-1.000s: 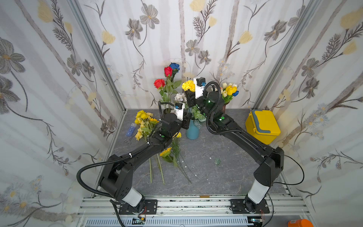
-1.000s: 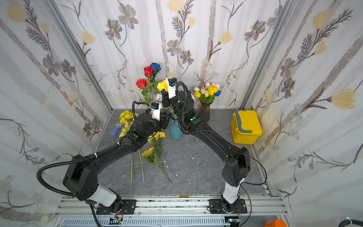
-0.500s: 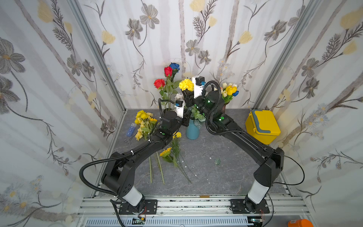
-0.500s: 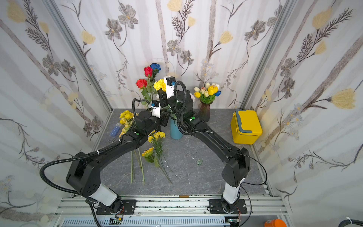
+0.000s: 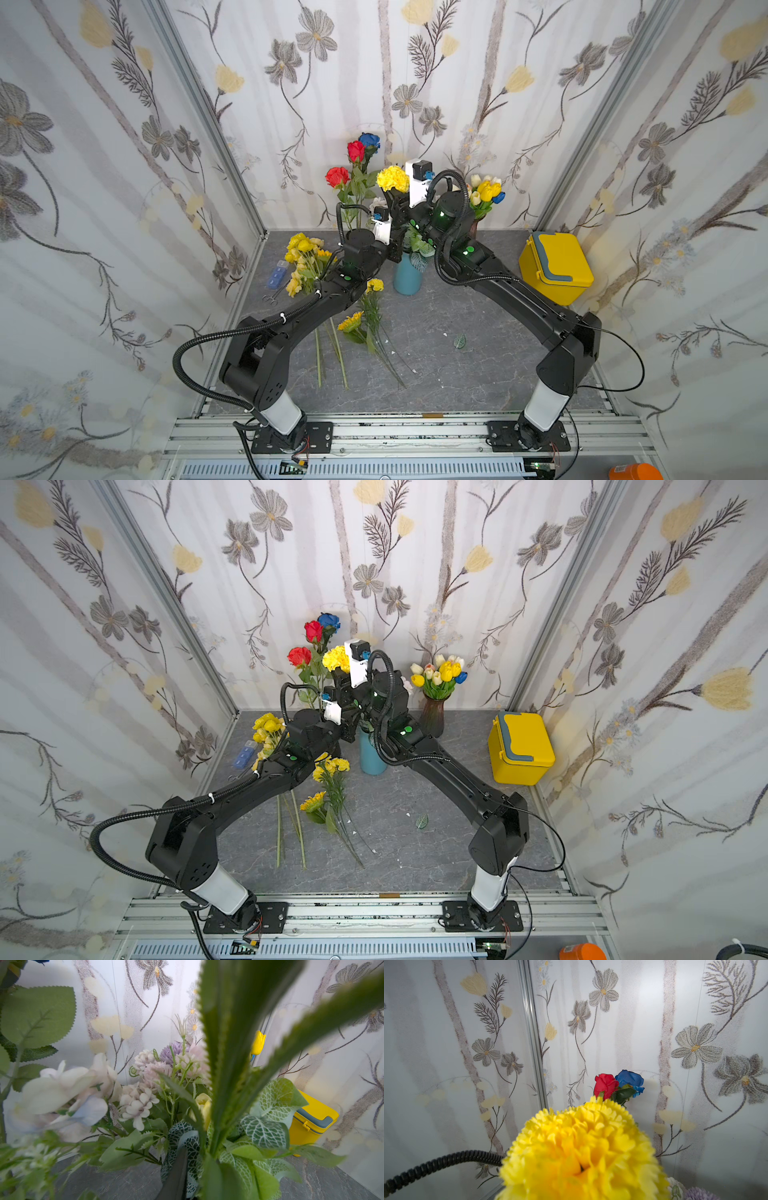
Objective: Pick out yellow flowers from the vase
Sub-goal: Pick up the flower from the vase.
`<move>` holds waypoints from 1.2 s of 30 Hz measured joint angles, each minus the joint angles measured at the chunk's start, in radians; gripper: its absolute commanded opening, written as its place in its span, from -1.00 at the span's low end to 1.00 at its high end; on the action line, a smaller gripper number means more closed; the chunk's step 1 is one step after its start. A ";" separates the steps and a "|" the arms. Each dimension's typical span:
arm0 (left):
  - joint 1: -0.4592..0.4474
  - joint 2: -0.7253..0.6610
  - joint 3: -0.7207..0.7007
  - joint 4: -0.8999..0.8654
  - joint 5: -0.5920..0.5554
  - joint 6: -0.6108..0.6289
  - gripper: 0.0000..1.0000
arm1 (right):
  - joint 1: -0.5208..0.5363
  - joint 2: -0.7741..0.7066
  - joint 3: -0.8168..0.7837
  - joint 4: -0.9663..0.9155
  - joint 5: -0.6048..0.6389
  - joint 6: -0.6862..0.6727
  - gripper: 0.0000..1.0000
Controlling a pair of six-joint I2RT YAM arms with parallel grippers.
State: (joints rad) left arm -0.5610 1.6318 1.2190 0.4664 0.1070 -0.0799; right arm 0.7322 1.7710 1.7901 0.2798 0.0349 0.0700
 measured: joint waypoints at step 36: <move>-0.111 -0.658 -0.291 -0.523 -0.035 -0.324 -1.00 | 0.017 -0.835 -0.850 -0.036 0.003 0.000 1.00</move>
State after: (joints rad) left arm -0.6724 0.9737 0.9279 -0.0566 0.0723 -0.4042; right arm 0.7494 0.9363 0.9401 0.2436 0.0383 0.0704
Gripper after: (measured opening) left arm 0.060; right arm 0.999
